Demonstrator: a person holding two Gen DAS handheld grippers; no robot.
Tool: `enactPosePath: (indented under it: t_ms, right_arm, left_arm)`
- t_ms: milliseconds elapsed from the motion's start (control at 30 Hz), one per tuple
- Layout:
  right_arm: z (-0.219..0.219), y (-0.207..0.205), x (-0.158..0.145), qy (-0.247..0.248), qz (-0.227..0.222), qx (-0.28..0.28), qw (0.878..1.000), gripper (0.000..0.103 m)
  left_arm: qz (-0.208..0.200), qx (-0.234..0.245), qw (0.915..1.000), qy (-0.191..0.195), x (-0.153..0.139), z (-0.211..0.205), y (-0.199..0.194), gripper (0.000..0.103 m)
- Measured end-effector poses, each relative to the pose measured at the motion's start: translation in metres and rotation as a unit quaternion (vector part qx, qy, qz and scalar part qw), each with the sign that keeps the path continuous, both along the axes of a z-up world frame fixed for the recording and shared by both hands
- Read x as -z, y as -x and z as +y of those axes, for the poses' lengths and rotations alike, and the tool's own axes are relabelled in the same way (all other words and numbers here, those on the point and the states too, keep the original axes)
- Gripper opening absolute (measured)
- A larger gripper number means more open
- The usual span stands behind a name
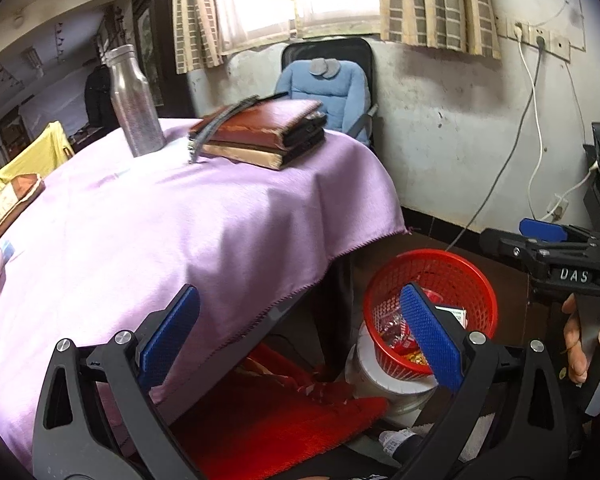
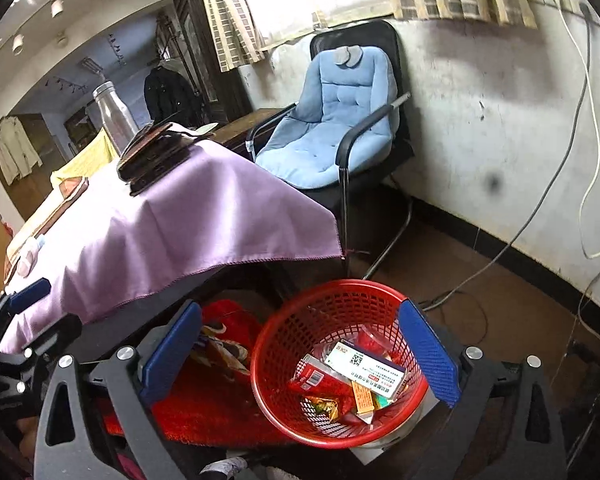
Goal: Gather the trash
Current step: 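Open the left gripper over the wastebasket while the right releases the medicine box, then move both open grippers back over the table toward the paper cup and mask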
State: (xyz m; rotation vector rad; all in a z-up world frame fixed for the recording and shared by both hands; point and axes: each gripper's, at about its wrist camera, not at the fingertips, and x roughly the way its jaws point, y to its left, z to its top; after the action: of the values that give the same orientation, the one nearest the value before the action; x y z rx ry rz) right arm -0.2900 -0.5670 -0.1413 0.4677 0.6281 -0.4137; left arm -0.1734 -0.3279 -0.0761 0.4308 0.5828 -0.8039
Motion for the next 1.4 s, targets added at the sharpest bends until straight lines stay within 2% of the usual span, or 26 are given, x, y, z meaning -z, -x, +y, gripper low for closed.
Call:
enactPosePath:
  t_ms: [200, 400, 533, 733, 933, 1133, 1400]
  right_arm:
    - [0.008, -0.003, -0.017, 0.032, 0.001, -0.004, 0.999, 0.097]
    - [0.021, -0.007, -0.037, 0.022, -0.022, -0.031, 0.999, 0.097]
    - [0.042, -0.02, -0.058, 0.028, -0.039, -0.069, 0.996, 0.097]
    - [0.088, -0.044, -0.088, 0.072, -0.051, -0.118, 0.989, 0.097]
    - [0.133, -0.071, -0.11, 0.091, -0.062, -0.171, 0.979, 0.097]
    - [0.182, -0.101, -0.125, 0.106, -0.062, -0.217, 0.968, 0.097]
    - [0.239, -0.142, -0.133, 0.114, -0.051, -0.279, 0.952, 0.097]
  left_arm:
    - [-0.006, -0.026, 0.9994, 0.023, -0.013, 0.02, -0.007, 0.096]
    - [-0.019, -0.065, 0.9965, 0.049, -0.027, 0.049, -0.017, 0.096]
    - [-0.031, -0.098, 0.9926, 0.065, -0.037, 0.074, -0.026, 0.096]
    - [-0.036, -0.153, 0.9829, 0.096, -0.05, 0.121, -0.041, 0.096]
    - [-0.049, -0.21, 0.9699, 0.114, -0.056, 0.168, -0.056, 0.096]
    - [-0.031, -0.256, 0.9568, 0.133, -0.054, 0.213, -0.072, 0.096]
    - [-0.003, -0.327, 0.9342, 0.143, -0.043, 0.27, -0.1, 0.096]
